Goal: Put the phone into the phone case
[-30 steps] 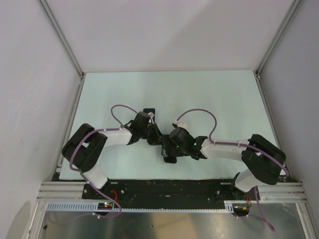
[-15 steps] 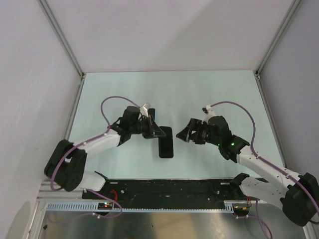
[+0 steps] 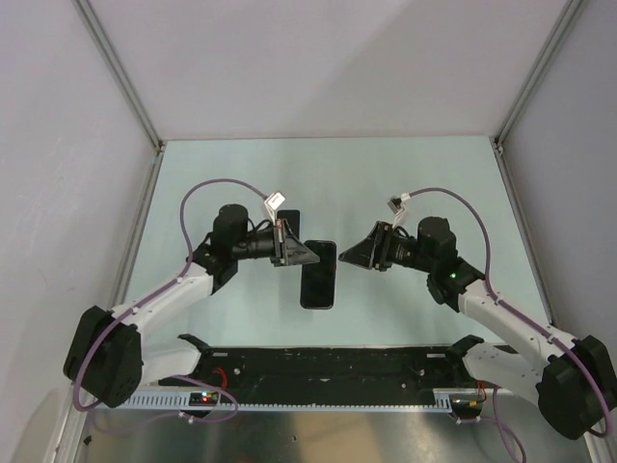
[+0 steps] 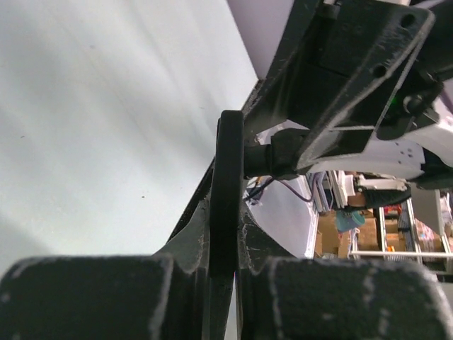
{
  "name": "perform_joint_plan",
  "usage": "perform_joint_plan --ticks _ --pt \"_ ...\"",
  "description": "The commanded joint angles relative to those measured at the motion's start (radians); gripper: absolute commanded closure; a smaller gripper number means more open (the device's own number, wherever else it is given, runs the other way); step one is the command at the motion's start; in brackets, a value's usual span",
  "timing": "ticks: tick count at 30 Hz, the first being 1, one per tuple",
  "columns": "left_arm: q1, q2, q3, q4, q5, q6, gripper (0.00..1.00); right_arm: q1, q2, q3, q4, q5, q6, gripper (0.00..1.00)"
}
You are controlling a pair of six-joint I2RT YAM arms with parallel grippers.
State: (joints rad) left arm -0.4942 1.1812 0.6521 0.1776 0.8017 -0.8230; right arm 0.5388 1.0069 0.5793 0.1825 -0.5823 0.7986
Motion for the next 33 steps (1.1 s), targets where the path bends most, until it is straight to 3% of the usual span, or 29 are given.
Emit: perform_joint_plan --ticks 1,9,28,33 --pt "0.011 -0.062 -0.009 0.170 0.135 -0.061 1.00 -0.005 0.002 0.002 0.147 -0.086 0.051 0.51" --pt "0.011 -0.103 -0.019 0.334 0.205 -0.194 1.00 -0.004 -0.024 0.002 0.221 -0.136 0.094 0.62" --pt "0.011 -0.067 -0.009 0.482 0.219 -0.314 1.00 0.060 -0.076 0.002 0.219 -0.167 0.078 0.67" --pt "0.011 -0.048 -0.009 0.498 0.205 -0.324 1.00 0.068 -0.072 0.002 0.200 -0.161 0.070 0.73"
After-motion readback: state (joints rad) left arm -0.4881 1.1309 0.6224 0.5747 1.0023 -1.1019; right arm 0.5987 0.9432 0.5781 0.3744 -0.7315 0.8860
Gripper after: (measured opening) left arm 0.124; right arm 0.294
